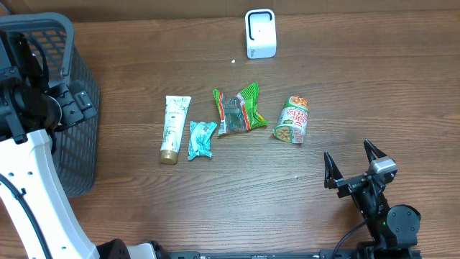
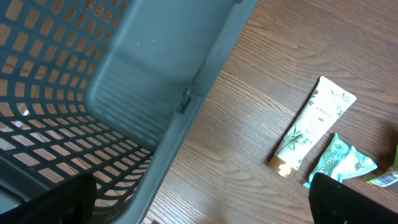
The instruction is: Scan the item barcode
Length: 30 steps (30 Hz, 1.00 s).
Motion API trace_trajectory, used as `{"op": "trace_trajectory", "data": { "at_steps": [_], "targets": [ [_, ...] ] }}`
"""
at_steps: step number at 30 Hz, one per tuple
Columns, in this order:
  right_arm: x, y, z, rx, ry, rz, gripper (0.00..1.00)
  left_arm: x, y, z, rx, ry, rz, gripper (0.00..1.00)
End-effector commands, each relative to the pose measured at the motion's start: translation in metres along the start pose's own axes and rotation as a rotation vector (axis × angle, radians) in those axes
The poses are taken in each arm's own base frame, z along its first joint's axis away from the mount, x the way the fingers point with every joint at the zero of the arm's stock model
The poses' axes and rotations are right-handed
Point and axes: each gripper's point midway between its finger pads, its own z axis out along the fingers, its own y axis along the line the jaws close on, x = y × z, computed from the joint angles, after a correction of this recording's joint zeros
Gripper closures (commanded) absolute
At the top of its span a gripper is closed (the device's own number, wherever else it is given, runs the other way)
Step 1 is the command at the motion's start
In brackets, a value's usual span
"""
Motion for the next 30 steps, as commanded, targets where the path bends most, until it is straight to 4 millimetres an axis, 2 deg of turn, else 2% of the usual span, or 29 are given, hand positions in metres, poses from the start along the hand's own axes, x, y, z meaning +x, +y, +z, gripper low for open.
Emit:
{"op": "trace_trajectory", "data": {
  "at_steps": [1, 8, 12, 17, 22, 26, 30],
  "targets": [
    [-0.006, 0.003, -0.001, -0.012, -0.015, 0.005, 0.00, 0.000, -0.001, 0.001, 0.009, 0.002, 0.015, 0.00],
    [-0.005, 0.004, -0.001, -0.018, -0.011, 0.006, 0.00, 0.000, -0.001, 0.001, 0.009, 0.002, 0.015, 0.00],
    [-0.012, 0.018, -0.003, -0.092, -0.019, 0.009, 0.00, 0.000, -0.001, 0.001, 0.009, 0.002, 0.015, 0.00],
    [-0.037, 0.031, -0.006, -0.156, -0.019, 0.031, 0.00, 0.000, -0.001, 0.001, 0.009, 0.002, 0.015, 0.01],
    [-0.067, 0.033, -0.001, -0.152, 0.059, 0.056, 0.00, 0.000, -0.001, 0.001, 0.009, 0.002, 0.015, 0.00],
    [-0.096, 0.037, 0.013, -0.170, 0.150, 0.086, 0.00, 0.000, -0.001, 0.001, 0.009, 0.002, 0.015, 0.00],
    [-0.122, 0.039, 0.042, -0.189, 0.353, 0.158, 0.00, 0.000, -0.001, 0.001, 0.009, 0.002, 0.015, 0.00]
  ]
}}
